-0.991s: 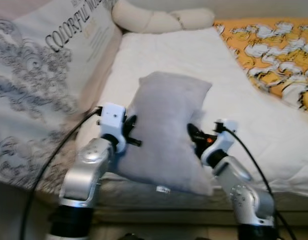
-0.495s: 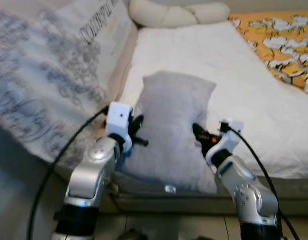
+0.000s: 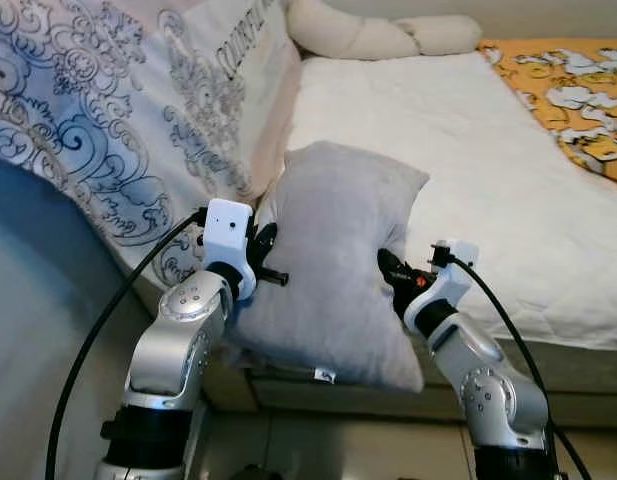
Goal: Clean up the room
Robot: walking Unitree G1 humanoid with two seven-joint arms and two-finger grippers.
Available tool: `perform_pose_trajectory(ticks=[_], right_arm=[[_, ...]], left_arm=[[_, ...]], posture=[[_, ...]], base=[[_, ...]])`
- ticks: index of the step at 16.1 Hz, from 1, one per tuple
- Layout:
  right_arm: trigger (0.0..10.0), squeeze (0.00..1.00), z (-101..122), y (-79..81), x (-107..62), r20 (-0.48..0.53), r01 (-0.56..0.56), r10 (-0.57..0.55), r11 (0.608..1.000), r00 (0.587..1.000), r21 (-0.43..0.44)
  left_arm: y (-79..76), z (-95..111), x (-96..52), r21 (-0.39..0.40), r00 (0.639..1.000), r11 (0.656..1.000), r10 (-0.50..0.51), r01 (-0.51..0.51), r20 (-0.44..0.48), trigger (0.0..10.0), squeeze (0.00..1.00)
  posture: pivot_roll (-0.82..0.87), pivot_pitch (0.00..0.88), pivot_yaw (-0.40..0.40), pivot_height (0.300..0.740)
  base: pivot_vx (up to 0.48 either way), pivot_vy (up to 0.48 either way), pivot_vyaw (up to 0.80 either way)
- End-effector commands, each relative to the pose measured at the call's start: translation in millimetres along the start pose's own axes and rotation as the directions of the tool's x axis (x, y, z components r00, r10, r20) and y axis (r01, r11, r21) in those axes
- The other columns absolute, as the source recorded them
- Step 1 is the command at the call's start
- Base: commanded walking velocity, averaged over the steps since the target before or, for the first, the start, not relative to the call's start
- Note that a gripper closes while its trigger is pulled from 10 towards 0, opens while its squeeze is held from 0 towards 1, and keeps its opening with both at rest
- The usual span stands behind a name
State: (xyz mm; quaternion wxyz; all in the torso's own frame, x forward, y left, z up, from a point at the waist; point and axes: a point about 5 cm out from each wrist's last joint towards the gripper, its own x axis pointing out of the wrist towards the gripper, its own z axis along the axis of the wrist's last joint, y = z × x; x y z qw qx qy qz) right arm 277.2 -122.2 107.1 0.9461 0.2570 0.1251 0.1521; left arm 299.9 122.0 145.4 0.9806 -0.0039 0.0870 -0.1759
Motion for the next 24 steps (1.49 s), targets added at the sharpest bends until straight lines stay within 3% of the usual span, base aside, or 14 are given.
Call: perform_pose_trajectory(ticks=[1, 24], right_arm=[[10.0, 0.00, 8.6, 4.0, 3.5, 0.037, -0.016, 0.017, 1.000, 0.999, -0.011], [10.0, 0.00, 6.4, 4.9, 8.1, 0.008, -0.036, 0.036, 0.998, 0.999, -0.044]], left_arm=[[-3.0, 11.4, 2.7, 0.018, 0.999, 1.000, -0.017, 0.016, 0.046, 10.0, 0.00], [5.0, 11.7, 4.0, 0.023, 0.998, 0.999, 0.029, -0.030, 0.053, 10.0, 0.00]], posture=[[-0.08, 0.000, 0.052, 0.740], [-0.07, 0.000, 0.038, 0.740]], base=[[0.315, 0.000, 0.00], [0.338, 0.000, 0.00]])
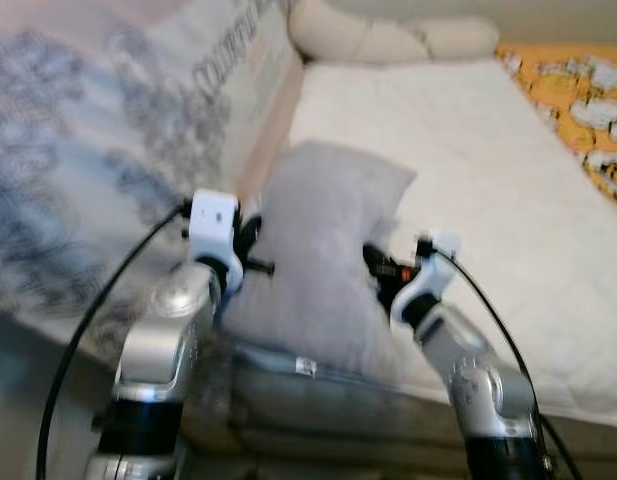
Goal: Clean up the room
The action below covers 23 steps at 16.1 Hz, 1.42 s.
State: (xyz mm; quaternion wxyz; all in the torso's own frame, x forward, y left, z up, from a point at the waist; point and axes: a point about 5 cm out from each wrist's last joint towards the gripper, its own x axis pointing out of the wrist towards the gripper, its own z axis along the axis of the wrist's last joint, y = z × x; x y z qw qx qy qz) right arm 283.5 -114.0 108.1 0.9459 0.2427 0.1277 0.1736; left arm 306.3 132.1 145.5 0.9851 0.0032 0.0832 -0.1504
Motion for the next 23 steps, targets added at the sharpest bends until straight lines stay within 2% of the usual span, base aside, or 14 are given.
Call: perform_pose_trajectory(ticks=[1, 7, 13, 17, 20, 21, 22, 23], right_arm=[[10.0, 0.00, 7, -1.4, -0.3, 0.028, 0.000, 0.001, 1.000, 1.000, -0.013], [10.0, 0.00, 5, -0.9, 1.9, 0.019, -0.006, 0.006, 1.000, 1.000, -0.013], [10.0, 0.00, 0, -2.3, 11.7, -0.004, -0.025, 0.025, 0.999, 1.000, -0.026], [10.0, 0.00, 0, -4.0, 11.7, 0.013, -0.013, 0.014, 1.000, 1.000, -0.010], [10.0, 0.00, 0, -9.1, 11.9, 0.029, 0.011, -0.011, 1.000, 1.000, 0.001], [10.0, 0.30, 1, -12.7, 12.9, 0.041, 0.033, -0.033, 0.999, 0.999, -0.004], [10.0, 1.00, 2, -21.1, 14.6, 0.060, 0.081, -0.080, 0.997, 0.995, -0.002], [10.0, 1.00, 2, -25.0, 14.9, 0.068, 0.101, -0.101, 0.995, 0.993, 0.001]], left_arm=[[-6.3, 11, 1.2, 0.013, 0.999, 1.000, -0.023, 0.022, 0.047, 10.0, 0.00], [-4.3, 12, 2.5, 0.018, 0.999, 1.000, -0.024, 0.023, 0.048, 10.0, 0.00], [-2.7, 14, 2.7, 0.027, 0.998, 0.999, -0.022, 0.021, 0.052, 10.0, 0.00], [-8.6, 14, 5.1, 0.086, 0.997, 0.994, -0.066, 0.061, 0.050, 10.0, 0.00], [-12.1, 16, 14.7, 0.123, 0.991, 0.986, -0.124, 0.117, 0.055, 10.0, 0.00], [-12.8, 18, 21.3, 0.143, 0.988, 0.981, -0.142, 0.133, 0.053, 10.0, 0.00], [-14.7, 21, 31.4, 0.159, 0.985, 0.975, -0.166, 0.156, 0.053, 10.0, 0.00], [-16.4, 23, 37.9, 0.176, 0.982, 0.970, -0.181, 0.169, 0.054, 10.0, 0.00]], posture=[[-0.07, 0.000, 0.039, 0.740], [-0.07, 0.000, 0.041, 0.740], [-0.06, 0.000, 0.043, 0.740], [-0.06, 0.000, 0.054, 0.740], [-0.07, 0.000, 0.062, 0.740], [-0.07, 0.000, 0.065, 0.740], [-0.08, 0.000, 0.071, 0.740], [-0.08, 0.000, 0.072, 0.740]], base=[[0.337, 0.000, 0.00], [0.339, 0.000, 0.00], [0.337, 0.000, 0.00], [0.000, 0.000, 0.00], [0.000, 0.000, 0.00], [0.000, 0.000, 0.00], [0.000, 0.000, 0.00], [0.000, 0.000, 0.00]])
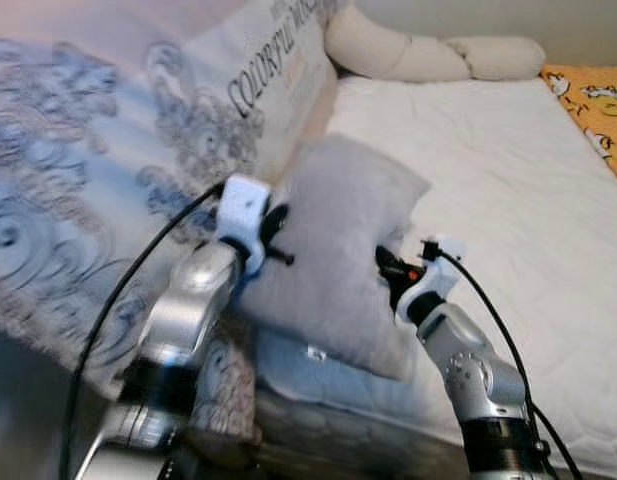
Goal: Clean up the room
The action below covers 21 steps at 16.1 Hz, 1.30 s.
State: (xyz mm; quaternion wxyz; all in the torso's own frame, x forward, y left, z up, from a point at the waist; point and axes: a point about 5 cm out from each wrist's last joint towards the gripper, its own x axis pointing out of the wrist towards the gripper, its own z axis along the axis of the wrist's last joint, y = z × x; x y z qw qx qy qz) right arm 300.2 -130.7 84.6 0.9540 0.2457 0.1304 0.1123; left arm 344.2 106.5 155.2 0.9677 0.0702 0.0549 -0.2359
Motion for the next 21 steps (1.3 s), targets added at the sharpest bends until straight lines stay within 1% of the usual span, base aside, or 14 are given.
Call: perform_pose_trajectory(ticks=[1, 2, 4, 7, 9, 10, 11, 14, 15, 16, 17, 18, 19, 21], right_arm=[[10.0, 1.00, 11, -3.6, 2.3, 0.057, 0.028, -0.027, 1.000, 0.998, -0.008], [10.0, 1.00, 12, -5.4, 1.9, 0.061, 0.036, -0.035, 0.999, 0.997, -0.004], [10.0, 1.00, 13, -13.9, -1.7, 0.077, 0.063, -0.062, 0.998, 0.995, -0.012], [10.0, 1.00, 19, -17.8, -0.4, 0.099, 0.064, -0.062, 0.998, 0.993, -0.014], [10.0, 1.00, 22, -16.8, 0.5, 0.108, 0.049, -0.048, 0.999, 0.993, -0.013], [10.0, 1.00, 22, -17.0, 0.2, 0.104, 0.040, -0.037, 0.999, 0.994, -0.019], [10.0, 1.00, 22, -18.0, -1.0, 0.103, 0.030, -0.028, 0.999, 0.994, -0.015], [10.0, 1.00, 23, -17.5, -0.8, 0.107, 0.018, -0.017, 1.000, 0.994, -0.010], [10.0, 1.00, 23, -14.6, -0.4, 0.106, -0.002, 0.004, 1.000, 0.994, -0.013], [10.0, 1.00, 22, -8.9, 0.1, 0.095, -0.042, 0.045, 0.999, 0.994, -0.027], [10.0, 1.00, 21, -7.3, 0.1, 0.091, -0.055, 0.058, 0.998, 0.994, -0.033], [10.0, 1.00, 20, 0.3, -0.6, 0.065, -0.114, 0.119, 0.991, 0.991, -0.065], [10.0, 1.00, 20, 2.0, -0.9, 0.058, -0.129, 0.133, 0.989, 0.989, -0.076], [10.0, 1.00, 23, 10.3, -4.1, 0.011, -0.221, 0.225, 0.963, 0.974, -0.156]], left_arm=[[-4.0, 12, 13.7, 0.055, 0.998, 0.998, -0.046, 0.044, 0.045, 10.0, 0.00], [-4.5, 14, 17.3, 0.061, 0.997, 0.997, -0.054, 0.051, 0.048, 10.0, 0.00], [-3.9, 21, 36.5, 0.096, 0.996, 0.993, -0.070, 0.065, 0.047, 10.0, 0.00], [-2.9, 26, 47.9, 0.130, 0.997, 0.990, -0.059, 0.052, 0.047, 10.0, 0.00], [0.3, 27, 51.7, 0.140, 0.998, 0.990, -0.029, 0.021, 0.051, 10.0, 0.00], [5.3, 30, 53.8, 0.142, 0.998, 0.990, 0.013, -0.021, 0.057, 10.0, 0.00], [12.9, 35, 54.7, 0.134, 0.996, 0.989, 0.055, -0.064, 0.067, 10.0, 0.00], [20.0, 36, 53.9, 0.134, 0.994, 0.987, 0.078, -0.087, 0.073, 10.0, 0.00], [26.2, 35, 52.3, 0.136, 0.992, 0.984, 0.106, -0.115, 0.072, 10.0, 0.00], [40.2, 36, 48.4, 0.130, 0.979, 0.971, 0.189, -0.199, 0.081, 10.0, 0.00], [44.0, 37, 47.4, 0.128, 0.973, 0.966, 0.215, -0.224, 0.083, 10.0, 0.00], [57.0, 38, 43.3, 0.081, 0.953, 0.951, 0.292, -0.298, 0.081, 10.0, 0.00], [58.3, 38, 42.7, 0.073, 0.951, 0.950, 0.297, -0.303, 0.082, 10.0, 0.00], [51.6, 35, 43.1, 0.069, 0.961, 0.961, 0.262, -0.268, 0.085, 10.0, 0.00]], posture=[[-0.09, 0.000, 0.072, 0.740], [-0.09, 0.000, 0.072, 0.740], [-0.11, 0.000, 0.083, 0.740], [-0.12, 0.000, 0.085, 0.740], [-0.12, 0.000, 0.086, 0.740], [-0.13, 0.000, 0.090, 0.740], [-0.13, 0.000, 0.091, 0.740], [-0.13, 0.000, 0.091, 0.740], [-0.13, 0.000, 0.091, 0.740], [-0.13, 0.000, 0.091, 0.740], [-0.13, 0.000, 0.091, 0.740], [-0.13, 0.000, 0.088, 0.740], [-0.13, 0.000, 0.088, 0.740], [-0.12, 0.000, 0.076, 0.740]], base=[[0.000, 0.000, 0.00], [0.000, 0.000, 0.00], [0.000, 0.000, 0.00], [0.000, 0.000, 0.00], [0.000, 0.000, 0.00], [0.000, 0.000, 0.00], [0.000, 0.000, 0.00], [0.000, 0.000, 0.00], [0.000, 0.000, 0.00], [0.000, 0.000, 0.00], [0.000, 0.000, 0.00], [0.000, 0.000, 0.00], [0.000, 0.000, 0.00], [0.000, 0.000, 0.00]])
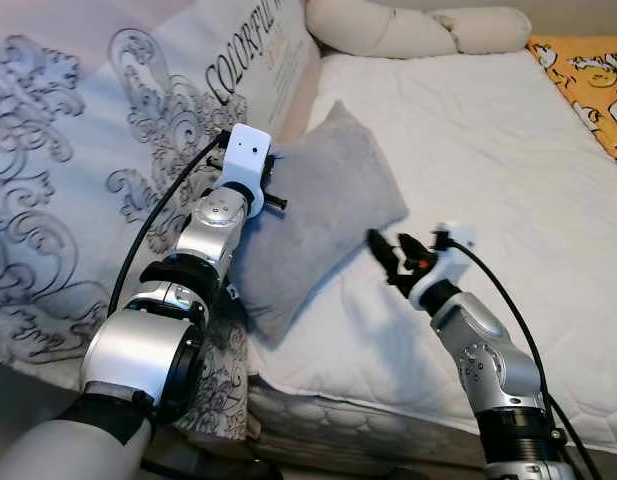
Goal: Clean up the room
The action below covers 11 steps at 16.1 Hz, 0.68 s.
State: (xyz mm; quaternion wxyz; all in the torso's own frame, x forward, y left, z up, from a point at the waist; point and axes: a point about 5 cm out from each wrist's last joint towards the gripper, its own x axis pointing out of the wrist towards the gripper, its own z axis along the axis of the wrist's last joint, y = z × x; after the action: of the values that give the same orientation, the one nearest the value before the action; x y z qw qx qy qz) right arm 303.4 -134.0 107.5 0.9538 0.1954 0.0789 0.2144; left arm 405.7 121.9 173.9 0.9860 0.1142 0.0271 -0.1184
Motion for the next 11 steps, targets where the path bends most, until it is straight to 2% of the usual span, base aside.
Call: perform_pose_trajectory(ticks=[1, 4, 5, 6, 7, 9, 11], right_arm=[[10.0, 1.00, 4, 2.8, -2.8, -0.013, -0.036, 0.036, 0.999, 0.999, -0.037], [10.0, 1.00, 9, 0.6, -4.4, -0.018, -0.045, 0.044, 0.998, 0.999, -0.053], [10.0, 1.00, 7, 0.3, -2.9, -0.033, -0.054, 0.052, 0.997, 0.998, -0.061], [10.0, 1.00, 6, 0.6, -2.1, -0.041, -0.059, 0.056, 0.996, 0.998, -0.067], [10.0, 1.00, 5, 2.4, -0.1, -0.054, -0.069, 0.065, 0.995, 0.996, -0.076], [10.0, 1.00, 7, 3.9, -0.8, -0.058, -0.080, 0.075, 0.993, 0.996, -0.082], [10.0, 1.00, 8, 2.1, -4.1, -0.062, -0.080, 0.075, 0.993, 0.995, -0.089]], left_arm=[[4.8, 13, -0.6, -0.003, 0.997, 1.000, 0.030, -0.030, 0.070, 10.0, 0.00], [-2.4, 14, -6.2, -0.043, 0.981, 0.989, 0.144, -0.140, 0.128, 10.0, 0.00], [-17.3, 14, -9.8, -0.046, 0.974, 0.985, 0.169, -0.164, 0.148, 10.0, 0.00], [-25.0, 13, -10.6, -0.046, 0.975, 0.985, 0.171, -0.166, 0.144, 10.0, 0.00], [-38.8, 7, -10.4, -0.079, 0.977, 0.979, 0.196, -0.190, 0.083, 10.0, 0.00], [-37.3, 4, -8.8, -0.158, 0.960, 0.948, 0.282, -0.277, 0.008, 10.0, 0.00], [-32.5, 15, -7.0, -0.193, 0.941, 0.923, 0.339, -0.334, -0.009, 10.0, 0.00]], posture=[[-0.12, 0.000, 0.072, 0.740], [-0.10, 0.000, 0.050, 0.740], [-0.10, 0.000, 0.042, 0.740], [-0.09, 0.000, 0.041, 0.740], [-0.09, 0.000, 0.039, 0.740], [-0.10, 0.000, 0.043, 0.740], [-0.11, 0.000, 0.046, 0.740]], base=[[0.000, 0.000, 0.00], [0.000, 0.000, 0.00], [0.000, 0.000, 0.00], [0.000, 0.000, 0.00], [0.000, 0.000, 0.00], [0.000, 0.000, 0.00], [0.000, 0.000, 0.00]])
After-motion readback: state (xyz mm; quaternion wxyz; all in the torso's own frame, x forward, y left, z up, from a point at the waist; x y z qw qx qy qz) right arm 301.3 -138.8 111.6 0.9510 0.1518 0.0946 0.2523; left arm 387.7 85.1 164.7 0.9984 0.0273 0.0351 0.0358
